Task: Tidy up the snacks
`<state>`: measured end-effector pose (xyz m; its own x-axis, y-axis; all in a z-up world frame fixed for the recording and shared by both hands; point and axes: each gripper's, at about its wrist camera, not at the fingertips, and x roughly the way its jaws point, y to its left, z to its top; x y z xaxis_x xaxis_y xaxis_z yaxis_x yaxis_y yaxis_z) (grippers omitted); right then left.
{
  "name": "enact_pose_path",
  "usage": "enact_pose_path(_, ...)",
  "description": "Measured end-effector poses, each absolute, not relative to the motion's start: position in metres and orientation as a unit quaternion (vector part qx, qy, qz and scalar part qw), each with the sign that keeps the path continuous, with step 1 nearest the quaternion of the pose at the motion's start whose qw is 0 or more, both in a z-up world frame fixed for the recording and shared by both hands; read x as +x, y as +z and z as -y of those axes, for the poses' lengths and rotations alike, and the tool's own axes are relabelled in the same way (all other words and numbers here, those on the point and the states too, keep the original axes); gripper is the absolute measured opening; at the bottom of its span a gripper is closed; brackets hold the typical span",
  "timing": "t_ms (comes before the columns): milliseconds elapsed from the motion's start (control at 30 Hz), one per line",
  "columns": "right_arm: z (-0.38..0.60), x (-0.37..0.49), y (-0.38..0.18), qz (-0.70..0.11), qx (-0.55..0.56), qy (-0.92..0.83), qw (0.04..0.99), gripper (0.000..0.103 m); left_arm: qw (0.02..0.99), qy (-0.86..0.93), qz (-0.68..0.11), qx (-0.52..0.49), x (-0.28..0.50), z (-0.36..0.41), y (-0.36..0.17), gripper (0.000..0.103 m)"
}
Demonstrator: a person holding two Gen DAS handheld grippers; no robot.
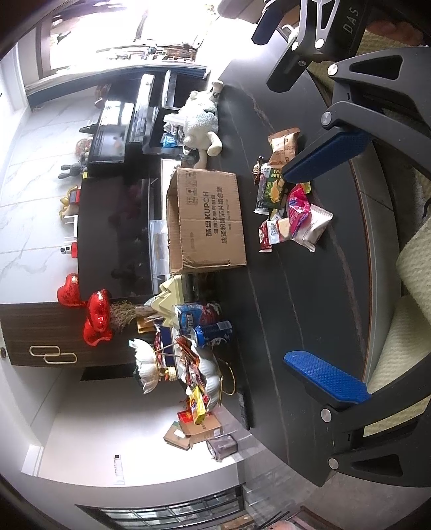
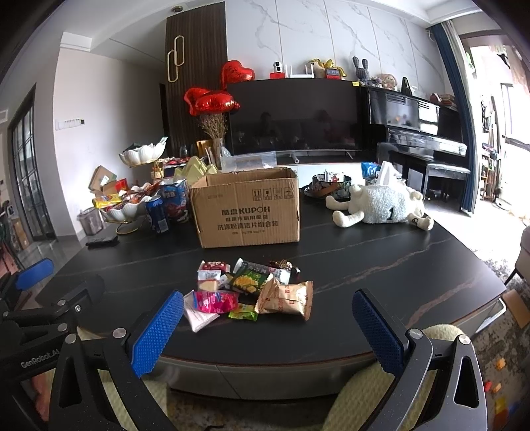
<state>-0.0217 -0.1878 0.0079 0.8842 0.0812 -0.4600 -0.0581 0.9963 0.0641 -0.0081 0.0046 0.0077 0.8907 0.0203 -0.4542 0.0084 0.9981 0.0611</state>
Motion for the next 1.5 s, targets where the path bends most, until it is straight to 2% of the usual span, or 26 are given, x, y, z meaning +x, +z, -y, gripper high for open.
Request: enact_pose_path(1500, 0.187, -0.0237, 0.0067, -0.237, 0.024, 0.036, 0.971, 0.103, 0.974, -0.007, -0.226, 0.027, -0.0112, -0.0026, 0.004, 0.103)
